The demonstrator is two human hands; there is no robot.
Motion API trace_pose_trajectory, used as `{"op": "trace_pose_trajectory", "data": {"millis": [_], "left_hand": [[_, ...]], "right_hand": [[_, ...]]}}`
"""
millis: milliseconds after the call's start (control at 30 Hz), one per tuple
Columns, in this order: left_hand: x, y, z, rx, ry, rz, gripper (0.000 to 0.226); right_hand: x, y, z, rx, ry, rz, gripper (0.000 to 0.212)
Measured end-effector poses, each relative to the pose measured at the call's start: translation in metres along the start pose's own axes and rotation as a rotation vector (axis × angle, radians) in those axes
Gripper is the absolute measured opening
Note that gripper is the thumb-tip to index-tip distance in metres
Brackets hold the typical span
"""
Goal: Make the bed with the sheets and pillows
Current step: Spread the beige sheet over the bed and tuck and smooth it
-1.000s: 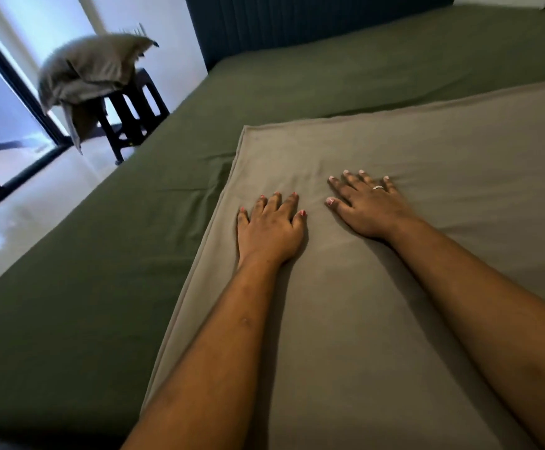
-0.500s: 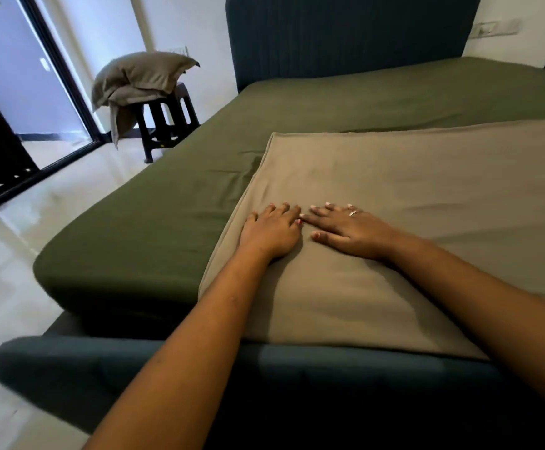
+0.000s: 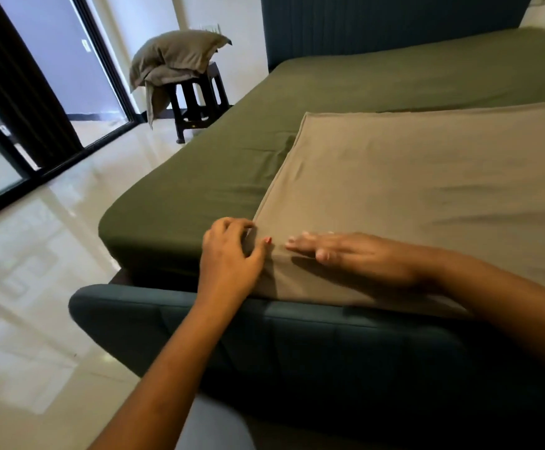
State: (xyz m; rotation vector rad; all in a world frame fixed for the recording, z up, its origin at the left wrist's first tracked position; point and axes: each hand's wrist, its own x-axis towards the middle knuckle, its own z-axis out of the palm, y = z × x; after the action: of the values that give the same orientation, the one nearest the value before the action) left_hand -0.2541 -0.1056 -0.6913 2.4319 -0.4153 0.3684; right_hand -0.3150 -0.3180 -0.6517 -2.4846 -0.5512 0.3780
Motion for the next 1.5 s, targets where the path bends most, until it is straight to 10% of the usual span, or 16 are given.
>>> {"op": "trace_pose_trajectory", "data": {"millis": [133,267,567,867,1167,1367,1500], "left_hand": [[0.006,0.004,-0.015,0.123,-0.068,-0.189,0.044],[0.012,0.018,-0.018,0.155,-0.247,-0.23,0.05],[0.037,0.001,-0.023,-0.362,-0.39,-0.51,0.026],[0.023,0.01,-0.036,-0.204,-0.439,-0.337,0.059],[0.005,0.026,-0.021,0.237,-0.445,-0.279,0.054],[0.018,0.035,-0.032,-0.888,-0.309,-0.522,0.033],[0.016,0.022,-0.037,-0.751,-0.378,-0.447,0.033]], "right_hand": [[0.059,0.031,-0.042,-0.086,0.279,0.121,0.047],[0.089,0.054,-0.02,-0.456,0.195,0.294,0.061],[0.091,0.013,0.01,-0.504,0.146,0.166,0.066],[0.08,-0.021,-0.014,0.344,0.105,0.033,0.042],[0.113,0.057,-0.022,-0.408,0.194,0.348,0.062],[0.121,0.051,-0.037,-0.35,0.028,0.408,0.065],[0.122,0.042,-0.036,-0.375,0.004,0.418,0.071]]}}
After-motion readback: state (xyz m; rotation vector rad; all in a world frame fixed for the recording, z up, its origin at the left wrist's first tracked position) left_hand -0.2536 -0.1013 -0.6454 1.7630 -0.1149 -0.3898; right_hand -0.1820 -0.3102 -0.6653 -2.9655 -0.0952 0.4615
